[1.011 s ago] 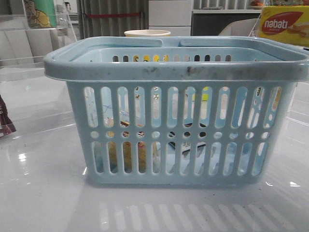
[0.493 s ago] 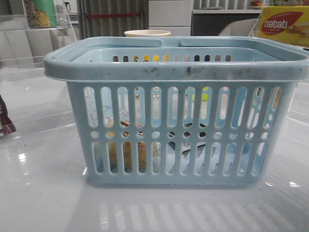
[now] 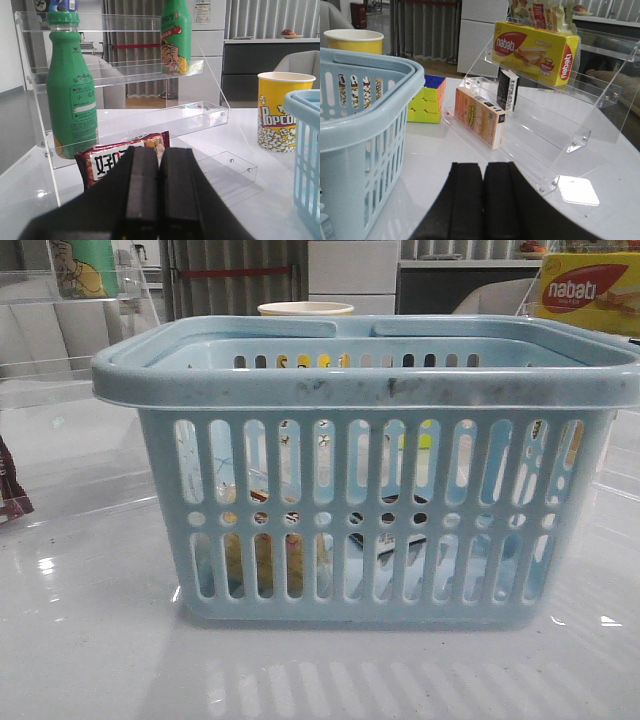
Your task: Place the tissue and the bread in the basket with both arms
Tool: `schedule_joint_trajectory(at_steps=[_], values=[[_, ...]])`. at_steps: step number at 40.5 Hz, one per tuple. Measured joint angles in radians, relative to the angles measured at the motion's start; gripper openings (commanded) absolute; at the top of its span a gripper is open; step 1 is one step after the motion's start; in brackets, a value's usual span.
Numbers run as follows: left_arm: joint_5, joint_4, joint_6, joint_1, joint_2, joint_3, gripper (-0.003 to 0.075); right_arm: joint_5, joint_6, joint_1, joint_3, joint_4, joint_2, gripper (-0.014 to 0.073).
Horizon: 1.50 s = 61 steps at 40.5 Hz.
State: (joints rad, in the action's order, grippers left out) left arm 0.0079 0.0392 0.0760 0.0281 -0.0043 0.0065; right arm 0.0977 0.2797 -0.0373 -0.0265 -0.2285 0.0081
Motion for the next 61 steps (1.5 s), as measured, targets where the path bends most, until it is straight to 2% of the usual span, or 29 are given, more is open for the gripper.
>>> schedule_joint_trajectory(at_steps=[10, 30, 33, 37, 39, 42, 51, 61], values=[[-0.002, 0.0, 0.0, 0.0, 0.0, 0.0, 0.0093, -0.064, 0.0, 0.011, 0.056, 0.0, -0.018, 0.0048], [-0.008, 0.0, 0.0, 0.0, 0.0, 0.0, 0.0093, -0.066, -0.013, 0.015, 0.056, 0.004, -0.019, 0.0048], [-0.002, 0.0, 0.0, 0.0, 0.0, 0.0, 0.0093, -0.068, -0.091, 0.015, 0.056, 0.058, -0.019, 0.0048], [-0.008, 0.0, 0.0, 0.0, 0.0, 0.0, 0.0093, -0.084, -0.256, 0.015, 0.056, 0.209, -0.019, 0.0048], [-0.008, 0.0, 0.0, 0.0, 0.0, 0.0, 0.0093, -0.098, -0.326, 0.015, 0.056, 0.249, -0.019, 0.0048], [-0.008, 0.0, 0.0, 0.0, 0.0, 0.0, 0.0093, -0.098, -0.362, 0.015, 0.056, 0.261, -0.019, 0.0048], [-0.008, 0.0, 0.0, 0.0, 0.0, 0.0, 0.0093, -0.098, -0.295, 0.015, 0.056, 0.182, -0.019, 0.0048], [-0.008, 0.0, 0.0, 0.0, 0.0, 0.0, 0.0093, -0.098, -0.287, 0.015, 0.056, 0.173, -0.019, 0.0048]])
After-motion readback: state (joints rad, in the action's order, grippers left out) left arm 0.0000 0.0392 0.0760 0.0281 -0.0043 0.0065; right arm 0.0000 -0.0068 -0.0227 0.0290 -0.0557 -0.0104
